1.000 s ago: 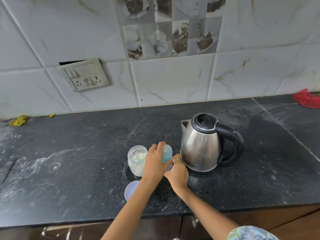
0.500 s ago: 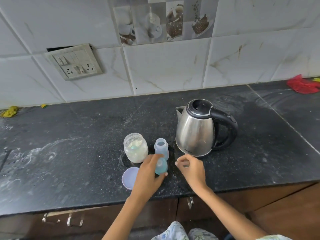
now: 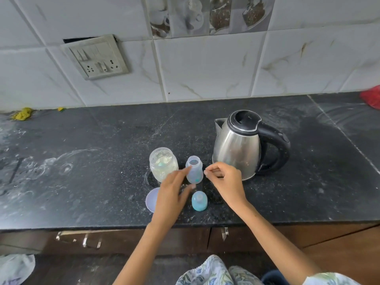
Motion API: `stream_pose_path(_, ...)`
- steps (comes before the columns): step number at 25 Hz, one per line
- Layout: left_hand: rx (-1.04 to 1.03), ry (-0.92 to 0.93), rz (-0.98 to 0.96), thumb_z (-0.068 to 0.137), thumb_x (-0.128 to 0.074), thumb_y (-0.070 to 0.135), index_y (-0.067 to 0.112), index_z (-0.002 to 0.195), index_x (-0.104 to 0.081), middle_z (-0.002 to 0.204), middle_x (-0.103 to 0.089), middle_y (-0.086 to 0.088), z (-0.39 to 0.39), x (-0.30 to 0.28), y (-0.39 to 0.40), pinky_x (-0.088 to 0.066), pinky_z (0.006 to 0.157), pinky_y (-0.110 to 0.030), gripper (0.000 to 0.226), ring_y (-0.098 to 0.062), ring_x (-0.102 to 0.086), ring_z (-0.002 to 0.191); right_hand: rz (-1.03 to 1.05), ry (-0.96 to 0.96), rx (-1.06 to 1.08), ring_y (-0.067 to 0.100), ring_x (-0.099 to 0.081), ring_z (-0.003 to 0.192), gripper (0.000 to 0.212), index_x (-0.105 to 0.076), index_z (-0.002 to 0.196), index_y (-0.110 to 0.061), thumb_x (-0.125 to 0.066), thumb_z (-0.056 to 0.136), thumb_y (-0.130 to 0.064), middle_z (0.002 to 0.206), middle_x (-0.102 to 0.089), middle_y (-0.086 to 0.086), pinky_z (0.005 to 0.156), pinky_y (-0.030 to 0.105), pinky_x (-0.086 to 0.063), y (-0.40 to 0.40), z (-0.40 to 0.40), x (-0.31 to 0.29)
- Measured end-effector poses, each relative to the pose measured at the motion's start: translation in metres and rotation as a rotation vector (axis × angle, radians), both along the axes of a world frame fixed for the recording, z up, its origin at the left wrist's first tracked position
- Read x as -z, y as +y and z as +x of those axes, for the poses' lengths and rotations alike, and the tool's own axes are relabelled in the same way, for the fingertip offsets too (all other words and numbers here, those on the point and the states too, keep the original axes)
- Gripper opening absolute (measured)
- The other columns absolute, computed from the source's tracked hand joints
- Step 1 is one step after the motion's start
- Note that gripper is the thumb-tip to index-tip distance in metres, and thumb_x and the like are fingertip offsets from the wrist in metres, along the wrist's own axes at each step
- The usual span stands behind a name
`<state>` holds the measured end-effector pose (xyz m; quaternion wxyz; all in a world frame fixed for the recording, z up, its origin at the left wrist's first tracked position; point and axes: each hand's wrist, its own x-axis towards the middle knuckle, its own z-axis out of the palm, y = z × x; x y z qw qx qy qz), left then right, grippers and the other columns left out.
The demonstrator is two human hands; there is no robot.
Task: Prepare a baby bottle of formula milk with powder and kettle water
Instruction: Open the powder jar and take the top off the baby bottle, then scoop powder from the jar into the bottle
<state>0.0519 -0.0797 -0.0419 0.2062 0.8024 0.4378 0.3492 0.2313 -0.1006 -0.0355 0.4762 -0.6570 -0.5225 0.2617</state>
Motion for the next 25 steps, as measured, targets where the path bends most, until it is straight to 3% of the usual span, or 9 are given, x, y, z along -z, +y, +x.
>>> stream_pose_path(4, -0.249, -0.102, 0.034, 0.079, -0.065, 0.043, 0.022, 0.129, -0.047, 0.123, -0.053, 0.008, -0.021, -0.015, 0.018, -0.044, 0.088, -0.034, 0.057, -0.007, -0.046, 0.108, 0.054, -0.024, -0.144, 0.004, -0.070, 0.081, 0.004, -0.073, 0.089, -0.013, -0.071, 0.086, -0.012, 0.087, -0.074, -0.010, 0.071, 0.022, -0.058, 0.027, -0.016, -0.017)
stream_pose_path(8, -0.376, -0.147, -0.254, 0.054, -0.084, 0.050, 0.020, 0.141, -0.029, 0.142, -0.040, 0.003, -0.038, 0.003, 0.039, -0.039, 0.104, -0.044, 0.107, -0.016, -0.039, 0.128, 0.091, -0.042, -0.213, 0.005, -0.069, 0.085, 0.008, -0.072, 0.094, -0.014, -0.071, 0.087, -0.016, 0.092, -0.074, -0.007, 0.075, 0.026, -0.058, 0.050, -0.033, -0.027)
stream_pose_path(10, -0.337, -0.171, -0.341, 0.047, -0.081, 0.056, 0.023, 0.141, -0.027, 0.142, -0.042, 0.003, -0.042, 0.010, 0.049, -0.040, 0.104, -0.044, 0.114, -0.017, -0.041, 0.129, 0.091, -0.040, -0.226, 0.004, -0.069, 0.085, 0.008, -0.071, 0.095, -0.015, -0.071, 0.087, -0.015, 0.093, -0.074, -0.007, 0.076, 0.030, -0.059, 0.059, -0.039, -0.028)
stream_pose_path(15, -0.236, -0.228, -0.396, 0.058, -0.089, 0.029, 0.024, 0.137, -0.035, 0.130, -0.052, 0.009, -0.047, 0.016, 0.074, -0.041, 0.094, -0.027, 0.097, -0.011, -0.049, 0.118, 0.092, -0.123, -0.223, 0.004, -0.069, 0.086, 0.012, -0.072, 0.098, -0.017, -0.070, 0.087, -0.013, 0.095, -0.074, -0.006, 0.075, 0.031, -0.059, 0.070, -0.049, -0.025)
stream_pose_path(20, -0.202, -0.285, -0.375, 0.053, -0.091, 0.028, 0.029, 0.120, -0.045, 0.120, -0.059, 0.014, -0.043, 0.013, 0.080, -0.048, 0.081, -0.016, 0.082, -0.001, -0.057, 0.105, 0.011, -0.384, -0.269, 0.008, -0.068, 0.080, 0.015, -0.074, 0.100, -0.025, -0.069, 0.086, -0.023, 0.094, -0.074, -0.010, 0.073, 0.032, -0.056, 0.084, -0.061, -0.034)
stream_pose_path(25, -0.138, -0.225, -0.309, 0.054, -0.084, 0.052, 0.035, 0.119, -0.044, 0.130, -0.051, 0.022, -0.037, 0.017, 0.073, -0.049, 0.091, -0.041, 0.079, -0.006, -0.053, 0.116, -0.375, -0.875, -0.388, 0.026, -0.069, 0.092, 0.026, -0.073, 0.107, -0.025, -0.065, 0.087, -0.039, 0.099, -0.072, 0.005, 0.077, 0.033, -0.052, 0.095, -0.085, -0.047)
